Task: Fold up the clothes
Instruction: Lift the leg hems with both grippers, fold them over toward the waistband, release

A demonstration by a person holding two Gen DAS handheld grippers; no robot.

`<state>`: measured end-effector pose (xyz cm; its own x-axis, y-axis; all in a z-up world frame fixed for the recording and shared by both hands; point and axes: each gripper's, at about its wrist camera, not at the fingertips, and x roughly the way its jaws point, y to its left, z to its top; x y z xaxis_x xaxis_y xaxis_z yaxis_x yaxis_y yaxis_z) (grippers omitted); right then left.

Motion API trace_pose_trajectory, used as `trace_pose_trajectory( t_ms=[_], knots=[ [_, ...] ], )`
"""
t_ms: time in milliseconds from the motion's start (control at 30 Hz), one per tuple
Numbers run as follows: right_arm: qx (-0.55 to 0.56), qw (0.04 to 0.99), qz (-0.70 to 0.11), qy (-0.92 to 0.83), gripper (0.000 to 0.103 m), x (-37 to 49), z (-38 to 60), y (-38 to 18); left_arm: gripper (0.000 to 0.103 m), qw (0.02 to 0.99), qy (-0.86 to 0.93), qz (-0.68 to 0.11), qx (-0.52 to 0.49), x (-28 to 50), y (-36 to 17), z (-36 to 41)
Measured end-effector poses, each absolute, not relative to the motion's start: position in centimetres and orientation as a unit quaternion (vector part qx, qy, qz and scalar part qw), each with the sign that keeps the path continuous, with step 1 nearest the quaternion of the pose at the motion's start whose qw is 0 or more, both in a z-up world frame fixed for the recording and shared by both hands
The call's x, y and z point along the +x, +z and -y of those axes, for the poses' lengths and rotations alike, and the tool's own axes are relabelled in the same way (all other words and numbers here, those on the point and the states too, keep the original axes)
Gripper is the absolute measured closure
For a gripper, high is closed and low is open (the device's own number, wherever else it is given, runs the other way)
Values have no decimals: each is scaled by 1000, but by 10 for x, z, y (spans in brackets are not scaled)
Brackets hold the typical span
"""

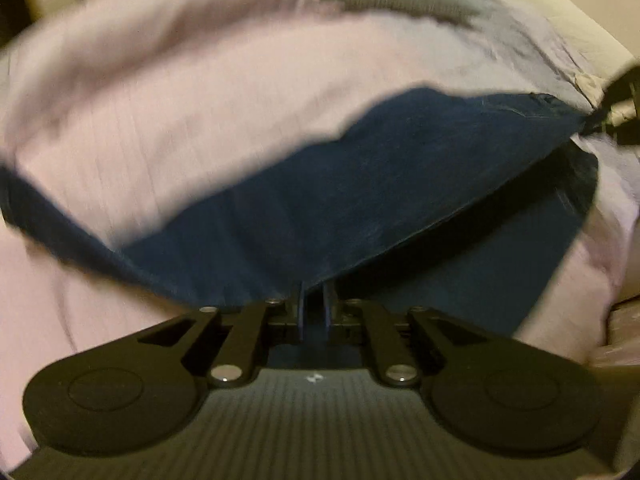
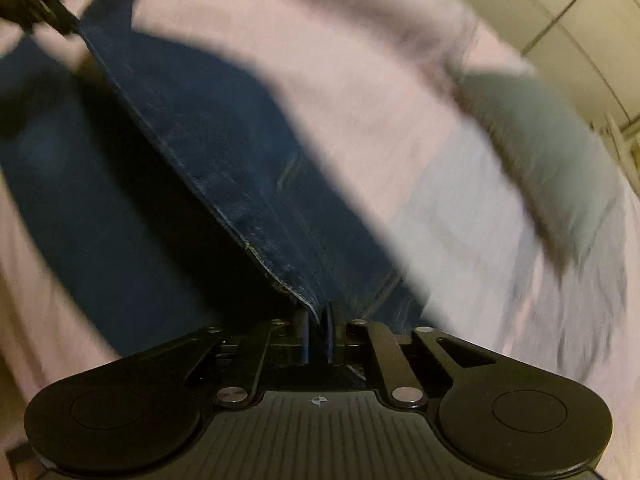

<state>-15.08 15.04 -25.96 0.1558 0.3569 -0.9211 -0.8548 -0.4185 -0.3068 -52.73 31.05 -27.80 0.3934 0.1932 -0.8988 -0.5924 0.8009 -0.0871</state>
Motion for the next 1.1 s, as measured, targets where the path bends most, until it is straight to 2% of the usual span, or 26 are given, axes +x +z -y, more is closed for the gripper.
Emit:
trace_pose_trajectory(
  t_ms=[100,167,200,233,400,567,667,967,1100],
  knots=[
    [-575,527,-256,571,80,-169,-114,-282,92,802,254,-483,-242,-542,-282,-284],
    [-528,568,-296,558,61,-170,-99,-286,83,802,277,-457,-267,-551,-283,-282],
    [-498,588,-314,554,47,-167,-95,-287,78,798,296,-444,-279,-555,-285,-285],
    [-465,609,-333,549,43,-162,-92,-288,78,793,317,-430,-293,-560,-288,-287],
    [-295,678,-400,542,43,-120,-90,-306,77,771,414,-323,-359,-580,-320,-302],
    [-120,702,-452,538,43,-74,-61,-336,75,782,435,-284,-344,-586,-356,-286],
    [-40,701,-448,553,43,-60,-46,-346,73,802,433,-256,-322,-591,-368,-277],
    [-5,721,-387,575,43,-74,-19,-352,72,821,438,-218,-293,-618,-367,-243],
    [1,737,-387,555,43,-90,13,-325,72,811,442,-227,-309,-634,-350,-214]
  ],
)
